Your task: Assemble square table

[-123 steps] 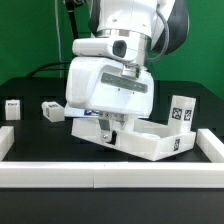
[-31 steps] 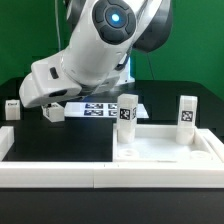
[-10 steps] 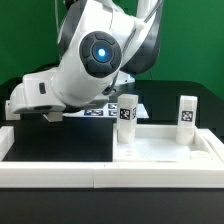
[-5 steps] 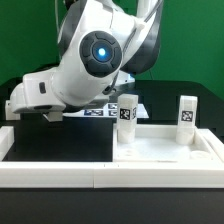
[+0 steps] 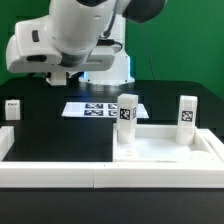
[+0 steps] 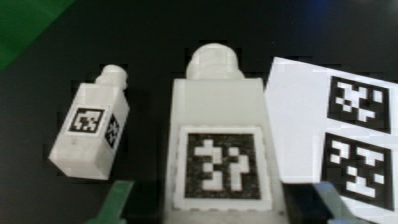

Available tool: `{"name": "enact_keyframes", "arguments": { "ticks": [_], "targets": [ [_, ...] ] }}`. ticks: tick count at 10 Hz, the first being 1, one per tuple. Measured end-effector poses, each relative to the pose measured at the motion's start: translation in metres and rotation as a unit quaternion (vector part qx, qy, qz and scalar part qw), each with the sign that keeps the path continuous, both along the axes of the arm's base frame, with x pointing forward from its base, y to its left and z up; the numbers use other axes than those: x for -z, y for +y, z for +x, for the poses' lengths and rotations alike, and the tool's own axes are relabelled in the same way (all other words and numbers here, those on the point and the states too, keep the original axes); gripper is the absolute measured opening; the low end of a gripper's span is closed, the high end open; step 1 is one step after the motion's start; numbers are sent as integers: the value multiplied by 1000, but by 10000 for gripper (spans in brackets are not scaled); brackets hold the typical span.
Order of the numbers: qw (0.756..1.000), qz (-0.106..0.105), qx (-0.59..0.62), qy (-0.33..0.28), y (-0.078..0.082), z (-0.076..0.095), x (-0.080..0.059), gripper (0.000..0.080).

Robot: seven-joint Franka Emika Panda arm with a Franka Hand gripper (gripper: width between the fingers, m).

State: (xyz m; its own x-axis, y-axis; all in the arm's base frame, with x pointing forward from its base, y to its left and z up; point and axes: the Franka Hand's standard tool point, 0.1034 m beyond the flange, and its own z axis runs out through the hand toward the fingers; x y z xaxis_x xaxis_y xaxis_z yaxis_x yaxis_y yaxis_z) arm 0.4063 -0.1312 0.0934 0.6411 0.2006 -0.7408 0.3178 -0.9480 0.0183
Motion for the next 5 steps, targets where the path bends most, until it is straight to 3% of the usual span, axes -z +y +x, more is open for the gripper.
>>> {"name": "enact_keyframes", "arguments": {
  "ticks": [3, 5],
  "targets": [
    [995, 23, 1, -96, 7, 13, 2, 290],
    [987, 34, 10, -155, 26, 59, -25, 290]
  ]
}}
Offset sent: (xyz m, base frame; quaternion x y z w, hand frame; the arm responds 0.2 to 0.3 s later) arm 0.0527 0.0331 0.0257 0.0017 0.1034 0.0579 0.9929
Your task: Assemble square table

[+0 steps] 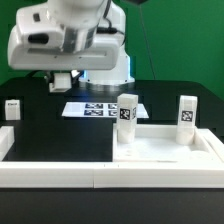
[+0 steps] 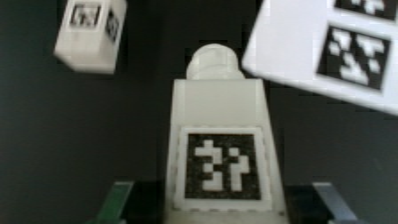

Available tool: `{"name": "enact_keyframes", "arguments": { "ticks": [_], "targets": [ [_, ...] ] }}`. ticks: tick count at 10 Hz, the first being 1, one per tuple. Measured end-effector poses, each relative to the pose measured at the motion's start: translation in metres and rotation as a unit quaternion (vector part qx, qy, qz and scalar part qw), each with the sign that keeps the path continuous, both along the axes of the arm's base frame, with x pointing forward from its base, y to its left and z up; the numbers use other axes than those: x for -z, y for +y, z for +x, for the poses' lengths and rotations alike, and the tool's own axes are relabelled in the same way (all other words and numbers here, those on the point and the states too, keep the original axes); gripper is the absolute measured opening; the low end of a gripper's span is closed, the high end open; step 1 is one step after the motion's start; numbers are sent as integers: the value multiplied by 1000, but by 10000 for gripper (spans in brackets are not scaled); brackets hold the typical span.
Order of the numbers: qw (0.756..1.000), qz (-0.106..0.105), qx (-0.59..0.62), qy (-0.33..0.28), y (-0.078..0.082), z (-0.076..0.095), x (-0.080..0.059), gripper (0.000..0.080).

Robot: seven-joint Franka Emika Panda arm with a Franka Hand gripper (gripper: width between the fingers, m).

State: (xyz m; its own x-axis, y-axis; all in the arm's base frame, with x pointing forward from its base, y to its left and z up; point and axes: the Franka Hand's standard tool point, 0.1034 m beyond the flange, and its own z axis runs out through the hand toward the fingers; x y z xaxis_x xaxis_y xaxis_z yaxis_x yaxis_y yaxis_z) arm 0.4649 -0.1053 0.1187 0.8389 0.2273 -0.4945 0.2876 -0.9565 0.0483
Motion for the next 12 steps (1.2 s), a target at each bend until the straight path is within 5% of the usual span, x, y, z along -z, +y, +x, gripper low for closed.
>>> {"name": "enact_keyframes", "arguments": {
  "ticks": [2, 3, 7, 9, 12],
  "targets": [
    [999, 6, 22, -47, 14, 40, -38, 290],
    [997, 12, 19, -70, 15, 43, -43, 290],
    [982, 33, 7, -186, 13, 45, -36, 290],
    [967, 48, 45, -246, 55, 60, -33, 290],
    [940, 72, 91, -319, 115, 124, -74, 290]
  ]
}}
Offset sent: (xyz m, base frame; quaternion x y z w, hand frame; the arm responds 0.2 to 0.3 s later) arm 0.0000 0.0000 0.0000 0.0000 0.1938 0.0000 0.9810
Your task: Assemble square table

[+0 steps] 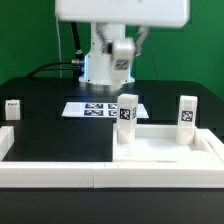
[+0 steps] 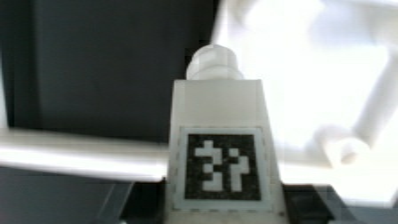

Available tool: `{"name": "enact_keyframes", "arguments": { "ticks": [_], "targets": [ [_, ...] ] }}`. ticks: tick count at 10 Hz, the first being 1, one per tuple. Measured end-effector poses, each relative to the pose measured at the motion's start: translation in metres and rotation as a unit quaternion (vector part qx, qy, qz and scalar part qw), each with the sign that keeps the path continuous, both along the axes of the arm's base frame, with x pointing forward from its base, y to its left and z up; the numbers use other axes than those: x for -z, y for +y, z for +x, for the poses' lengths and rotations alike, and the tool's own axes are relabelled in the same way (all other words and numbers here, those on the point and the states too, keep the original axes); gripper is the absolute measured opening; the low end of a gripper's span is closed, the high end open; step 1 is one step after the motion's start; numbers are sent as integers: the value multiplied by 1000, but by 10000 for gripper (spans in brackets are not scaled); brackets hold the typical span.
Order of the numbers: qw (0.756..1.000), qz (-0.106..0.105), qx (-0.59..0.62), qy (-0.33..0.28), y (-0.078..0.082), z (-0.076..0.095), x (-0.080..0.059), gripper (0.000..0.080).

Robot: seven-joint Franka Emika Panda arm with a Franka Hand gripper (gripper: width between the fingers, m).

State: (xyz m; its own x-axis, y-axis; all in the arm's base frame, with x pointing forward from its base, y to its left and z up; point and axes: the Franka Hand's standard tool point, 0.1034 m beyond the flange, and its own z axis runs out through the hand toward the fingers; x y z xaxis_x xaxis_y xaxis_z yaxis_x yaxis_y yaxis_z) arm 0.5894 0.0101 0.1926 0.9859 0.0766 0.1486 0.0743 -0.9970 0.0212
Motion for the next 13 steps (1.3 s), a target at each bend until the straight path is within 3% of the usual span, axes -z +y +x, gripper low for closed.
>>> {"name": "enact_keyframes", "arguments": {
  "ticks": [2, 5, 7, 9, 11, 12, 13],
  "targets": [
    [999, -5, 1, -44, 6, 18, 0, 290],
    [992, -15, 1, -125, -1, 19, 2, 290],
    [992, -13, 5, -126, 3, 18, 7, 290],
    [991, 3, 5, -135, 41, 19, 28, 290],
    [988, 18, 5, -150, 77, 39, 31, 290],
    [988, 23, 6, -155, 87, 50, 27, 290],
    [988, 21, 5, -154, 82, 48, 29, 290]
  ]
}}
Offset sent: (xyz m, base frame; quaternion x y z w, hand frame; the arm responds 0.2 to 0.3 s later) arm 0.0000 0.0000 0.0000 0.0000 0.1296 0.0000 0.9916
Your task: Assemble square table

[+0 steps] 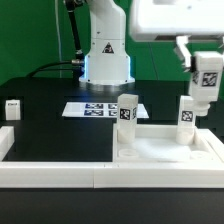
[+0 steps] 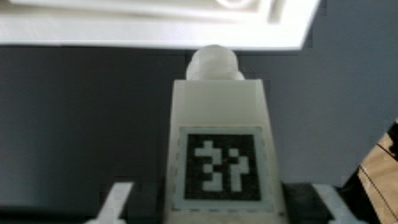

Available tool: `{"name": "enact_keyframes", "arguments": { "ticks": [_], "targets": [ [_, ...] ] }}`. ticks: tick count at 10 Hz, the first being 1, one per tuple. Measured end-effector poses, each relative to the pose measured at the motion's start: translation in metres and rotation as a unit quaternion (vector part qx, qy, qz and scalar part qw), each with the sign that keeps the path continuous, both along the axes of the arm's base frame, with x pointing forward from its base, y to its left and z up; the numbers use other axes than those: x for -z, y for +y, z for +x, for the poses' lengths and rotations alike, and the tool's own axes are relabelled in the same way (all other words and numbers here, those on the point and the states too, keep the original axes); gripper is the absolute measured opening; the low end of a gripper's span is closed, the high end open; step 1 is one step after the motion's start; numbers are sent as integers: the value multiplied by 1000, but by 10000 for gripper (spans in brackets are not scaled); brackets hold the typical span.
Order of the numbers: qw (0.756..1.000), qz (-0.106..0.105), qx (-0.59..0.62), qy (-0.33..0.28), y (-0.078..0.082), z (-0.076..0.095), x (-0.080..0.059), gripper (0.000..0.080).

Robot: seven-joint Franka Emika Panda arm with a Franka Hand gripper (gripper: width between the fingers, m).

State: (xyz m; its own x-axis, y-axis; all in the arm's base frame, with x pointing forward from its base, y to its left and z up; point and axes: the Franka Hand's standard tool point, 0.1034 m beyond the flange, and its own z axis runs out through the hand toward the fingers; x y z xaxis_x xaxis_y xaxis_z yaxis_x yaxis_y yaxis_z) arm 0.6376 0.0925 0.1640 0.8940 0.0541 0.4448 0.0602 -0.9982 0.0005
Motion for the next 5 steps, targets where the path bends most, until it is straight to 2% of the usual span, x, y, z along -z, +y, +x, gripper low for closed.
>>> {"name": "enact_keyframes", "arguments": {
  "ticks": [4, 5],
  "targets": [
    [1000, -1, -1, -4, -1, -2, 2, 290],
    [1000, -5, -4, -21, -2, -9, 10, 290]
  ]
}}
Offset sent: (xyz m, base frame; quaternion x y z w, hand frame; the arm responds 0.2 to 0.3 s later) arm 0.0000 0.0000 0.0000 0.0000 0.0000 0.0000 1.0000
